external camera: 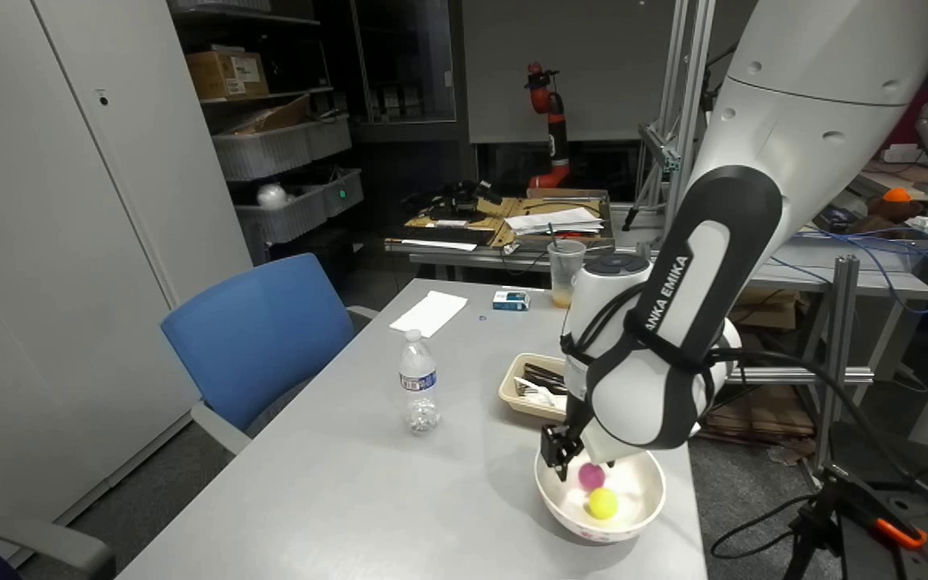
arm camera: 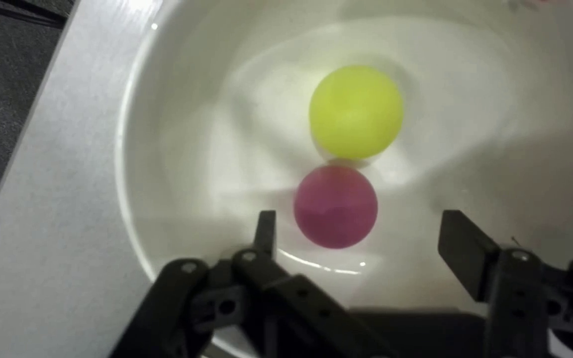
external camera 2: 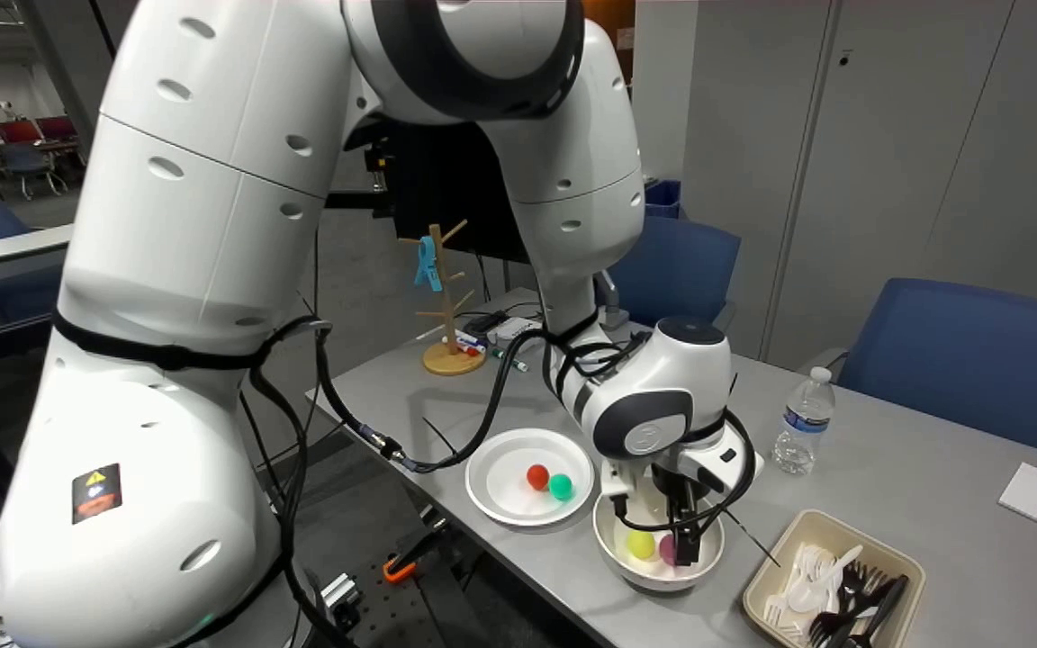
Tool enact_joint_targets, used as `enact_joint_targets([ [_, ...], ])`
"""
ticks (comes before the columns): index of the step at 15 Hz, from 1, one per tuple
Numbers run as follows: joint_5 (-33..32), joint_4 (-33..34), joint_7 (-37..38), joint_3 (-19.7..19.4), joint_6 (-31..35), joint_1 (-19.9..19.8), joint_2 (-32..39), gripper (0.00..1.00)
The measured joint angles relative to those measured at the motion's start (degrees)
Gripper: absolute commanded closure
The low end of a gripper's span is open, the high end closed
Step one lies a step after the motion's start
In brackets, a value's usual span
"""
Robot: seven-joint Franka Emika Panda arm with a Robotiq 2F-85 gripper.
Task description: Move the purple ball from the bowl on the right to the bowl on the left
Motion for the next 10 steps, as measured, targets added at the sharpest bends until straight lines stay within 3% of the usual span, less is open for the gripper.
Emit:
enact_joint_targets([
  [5, 0.0, 0.0, 0.2, -0.2, -0.2, 0.0, 0.2, 0.84],
  [10, 0.0, 0.1, 0.6, -0.3, -0.3, 0.1, 0.2, 0.9],
])
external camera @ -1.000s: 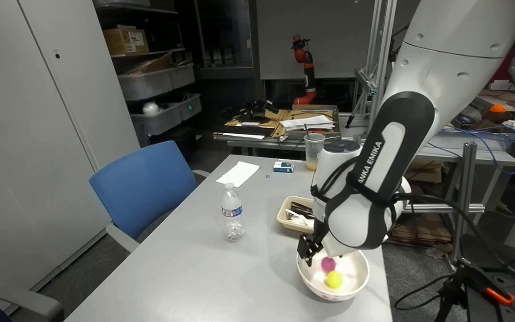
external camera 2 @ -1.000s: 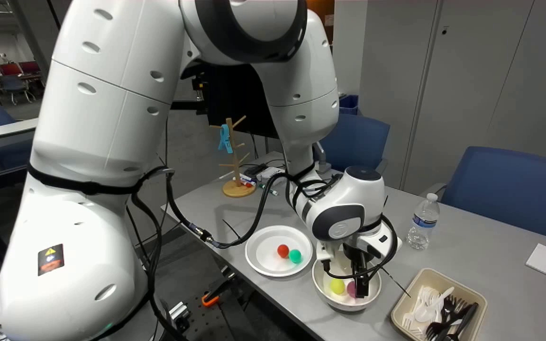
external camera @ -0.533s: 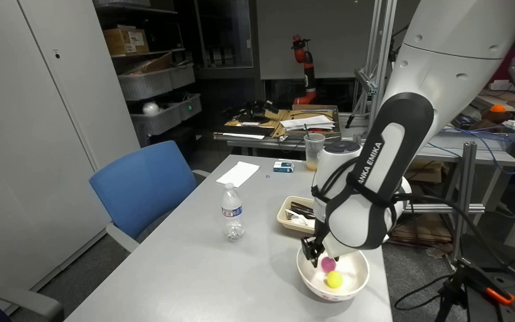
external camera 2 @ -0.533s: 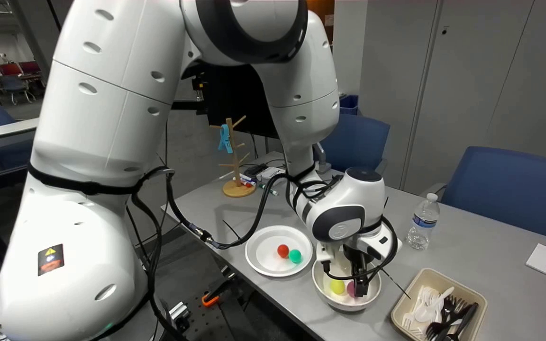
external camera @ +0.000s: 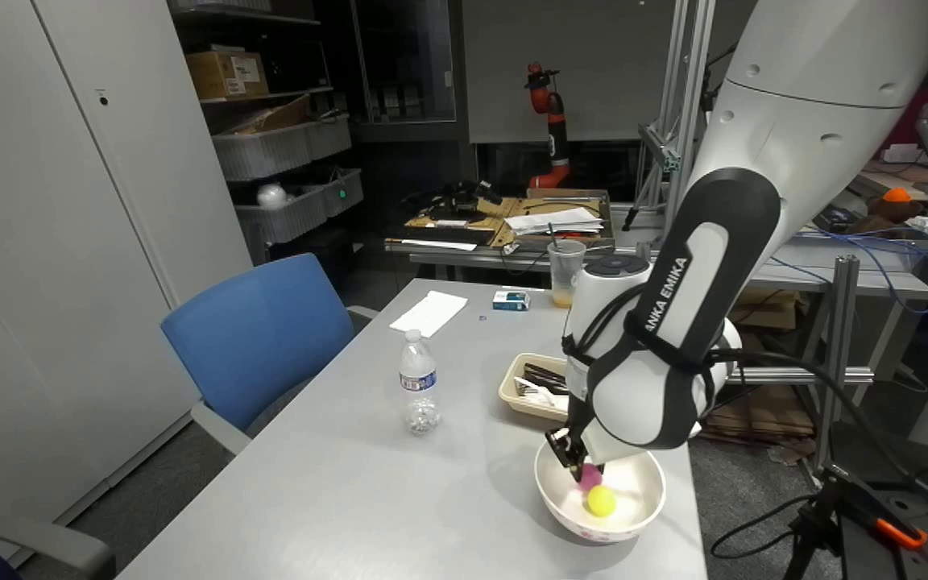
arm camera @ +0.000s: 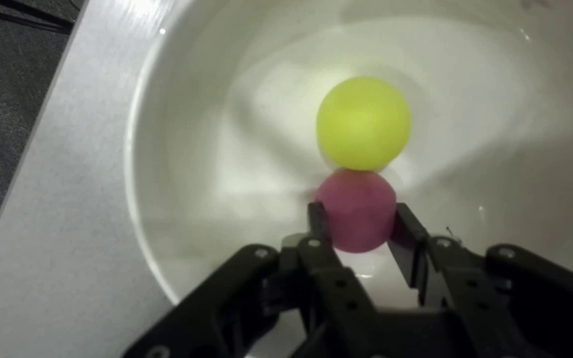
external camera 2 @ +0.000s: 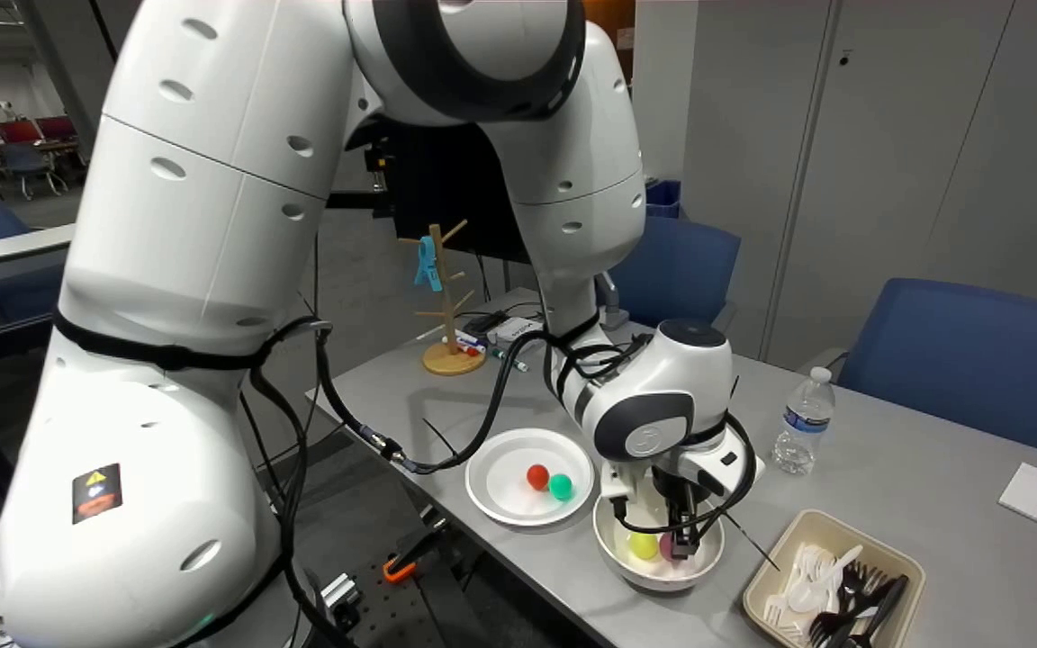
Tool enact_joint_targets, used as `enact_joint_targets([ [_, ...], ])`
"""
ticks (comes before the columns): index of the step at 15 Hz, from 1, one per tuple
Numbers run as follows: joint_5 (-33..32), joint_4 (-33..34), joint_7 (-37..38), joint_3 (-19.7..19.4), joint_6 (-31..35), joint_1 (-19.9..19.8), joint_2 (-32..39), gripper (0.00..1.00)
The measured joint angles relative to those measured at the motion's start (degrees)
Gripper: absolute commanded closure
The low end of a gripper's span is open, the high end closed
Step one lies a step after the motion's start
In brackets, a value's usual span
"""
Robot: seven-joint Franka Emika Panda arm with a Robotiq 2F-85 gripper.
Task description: Move the purple ball from the bowl on the right to the bowl on the left
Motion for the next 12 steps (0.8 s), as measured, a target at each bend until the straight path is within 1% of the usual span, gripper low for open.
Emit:
enact_joint_targets([
  [5, 0.0, 0.1, -0.3, -0.3, -1.2, 0.1, -0.2, 0.9],
  [9, 0.0, -2.0, -3.1, -0.9, -1.9, 0.0, -3.1, 0.9],
  [12, 0.0, -3.1, -5.8, -0.1, -1.9, -0.7, -5.2, 0.9],
])
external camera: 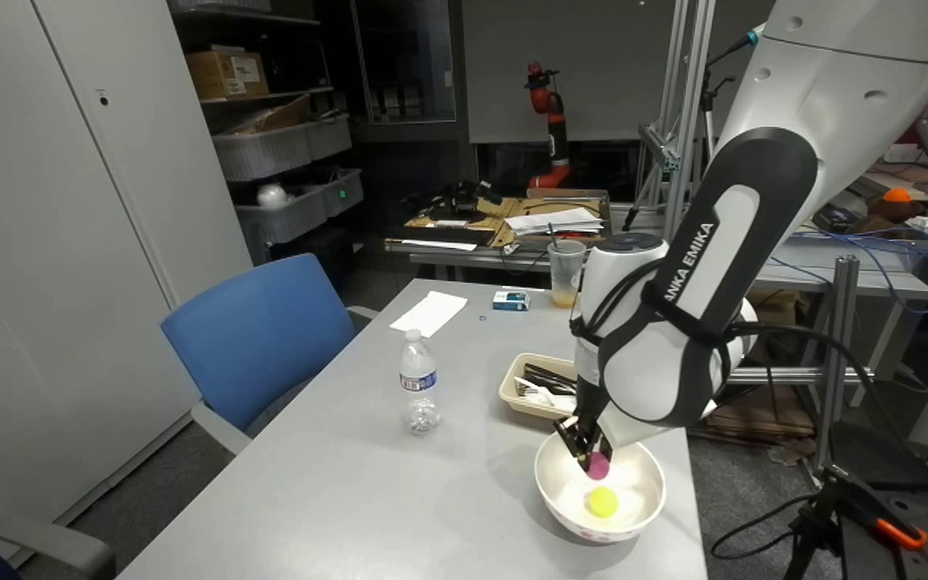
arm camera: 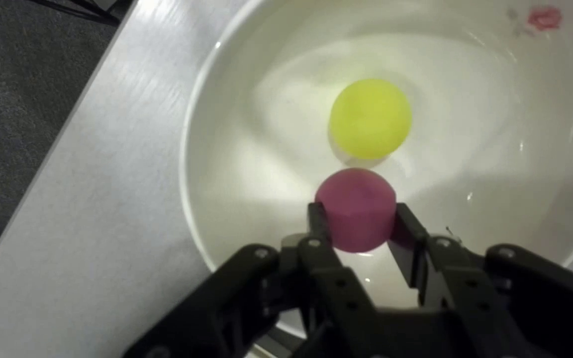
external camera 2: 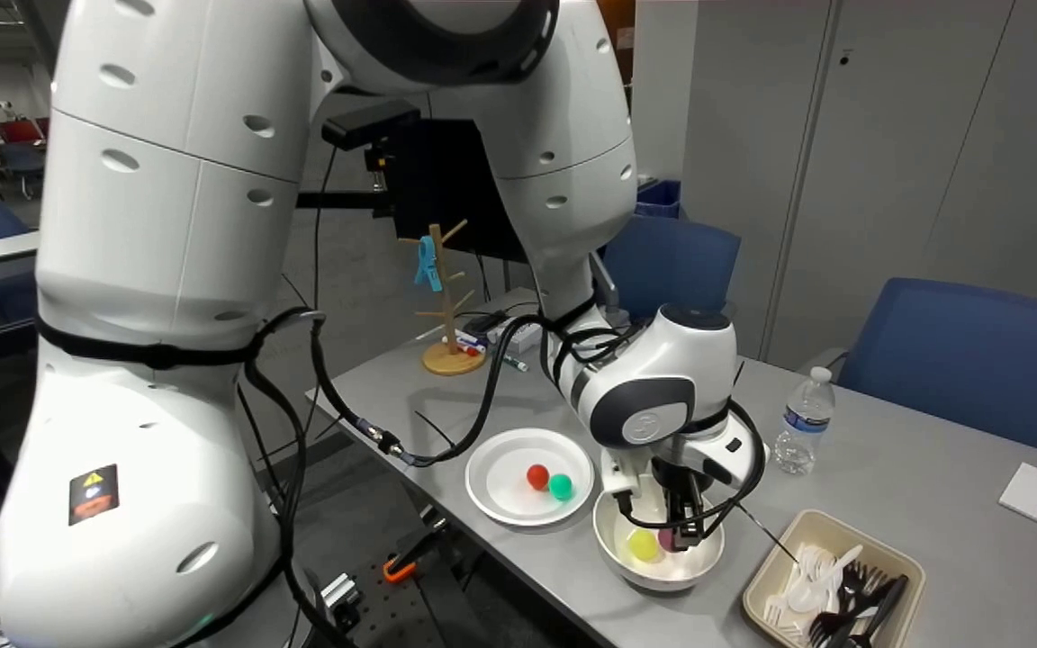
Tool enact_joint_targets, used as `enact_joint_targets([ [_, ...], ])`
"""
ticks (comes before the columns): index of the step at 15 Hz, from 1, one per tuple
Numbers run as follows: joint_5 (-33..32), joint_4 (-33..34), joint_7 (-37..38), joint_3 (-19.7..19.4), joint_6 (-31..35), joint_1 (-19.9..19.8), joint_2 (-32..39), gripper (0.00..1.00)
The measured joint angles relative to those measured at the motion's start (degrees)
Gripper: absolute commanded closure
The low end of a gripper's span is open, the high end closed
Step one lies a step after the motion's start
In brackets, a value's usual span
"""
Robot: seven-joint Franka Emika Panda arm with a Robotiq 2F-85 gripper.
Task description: Move the purple ball from the bowl on the right to the bowl on the left
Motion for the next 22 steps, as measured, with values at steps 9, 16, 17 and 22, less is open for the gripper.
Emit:
enact_joint_targets([
  [9, 8.1, -0.5, -14.0, 15.9, 0.9, -13.9, -2.6, 0.9],
  [16, 18.1, -0.2, -28.6, 35.5, 3.6, -32.1, -1.7, 0.9],
  [17, 19.1, -0.1, -30.5, 38.4, 3.7, -34.9, -1.3, 0.9],
  [22, 20.1, 0.0, -37.6, 48.9, 3.1, -46.4, 2.1, 0.9],
])
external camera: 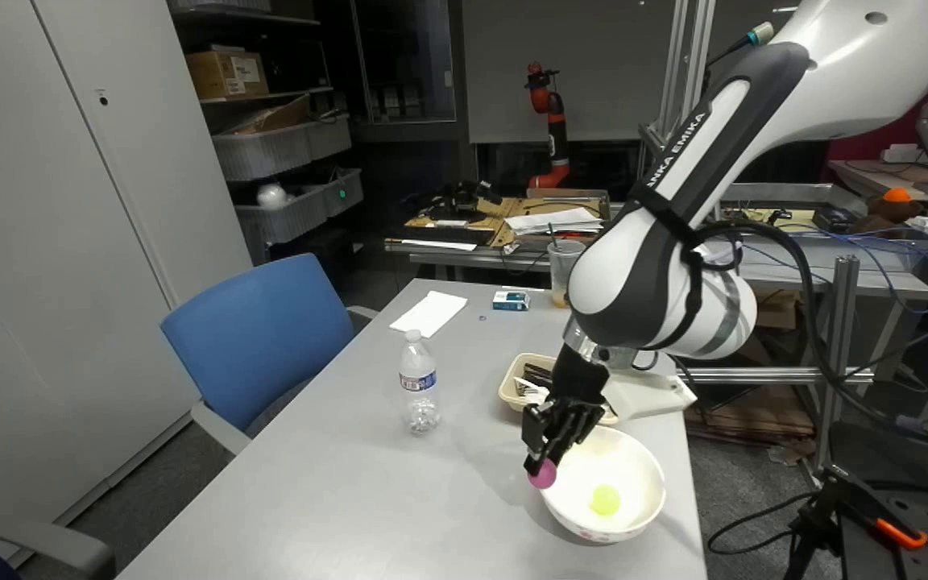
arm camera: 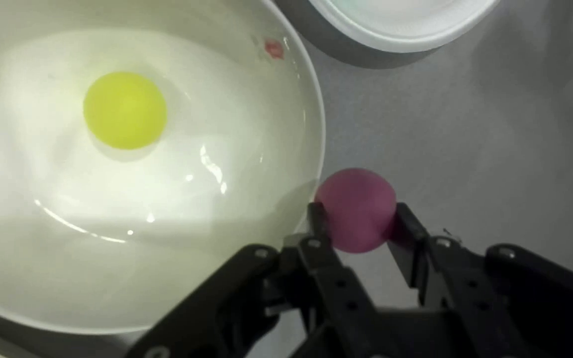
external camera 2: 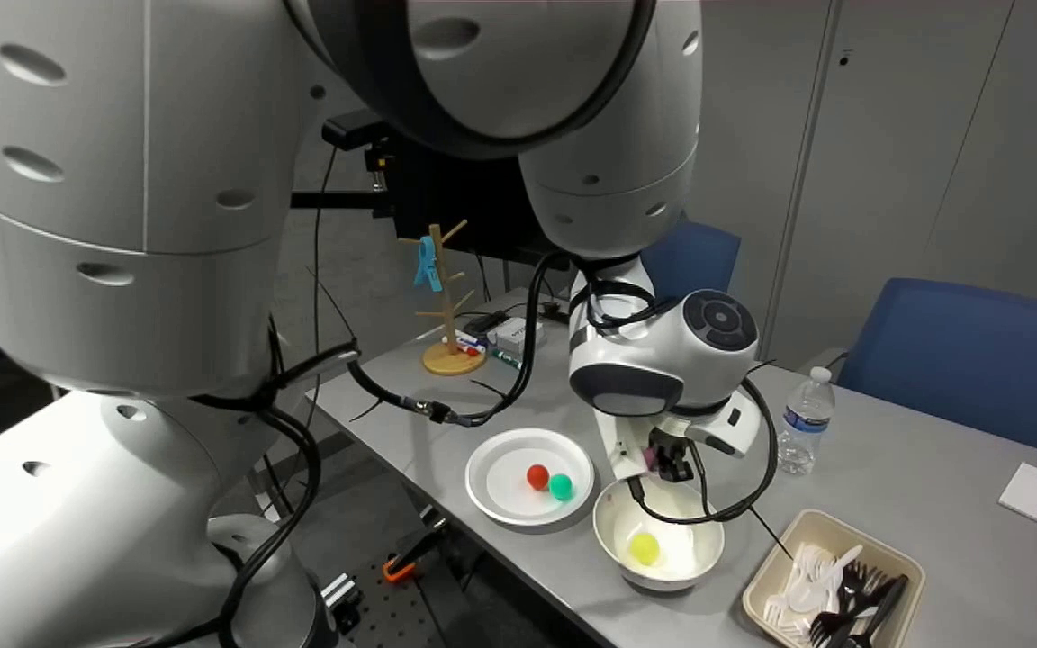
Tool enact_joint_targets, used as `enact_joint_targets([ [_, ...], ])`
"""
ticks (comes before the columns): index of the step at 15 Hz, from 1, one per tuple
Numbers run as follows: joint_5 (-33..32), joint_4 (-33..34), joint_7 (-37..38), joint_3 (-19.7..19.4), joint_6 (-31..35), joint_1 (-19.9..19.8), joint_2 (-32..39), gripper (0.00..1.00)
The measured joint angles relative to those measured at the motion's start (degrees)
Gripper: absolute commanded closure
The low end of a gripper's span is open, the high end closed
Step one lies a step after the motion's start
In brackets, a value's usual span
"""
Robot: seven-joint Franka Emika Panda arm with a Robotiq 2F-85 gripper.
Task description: Move the purple ball from the bowl on the right to the bowl on the left
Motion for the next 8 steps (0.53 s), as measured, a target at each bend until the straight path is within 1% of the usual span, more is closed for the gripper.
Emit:
enact_joint_targets([
  [1, 0.4, -0.6, -1.0, 2.3, -0.7, -2.0, 0.3, 0.9],
  [3, 1.9, -3.3, -2.1, 9.3, -2.8, -6.8, 0.1, 0.9],
  [5, 2.9, -6.1, -2.2, 15.5, -4.7, -10.0, -0.3, 0.9],
  [7, 3.0, -8.4, -2.1, 19.8, -6.0, -12.2, -0.4, 0.9],
  [8, 3.0, -9.2, -2.1, 21.4, -6.3, -13.0, -0.4, 0.9],
])
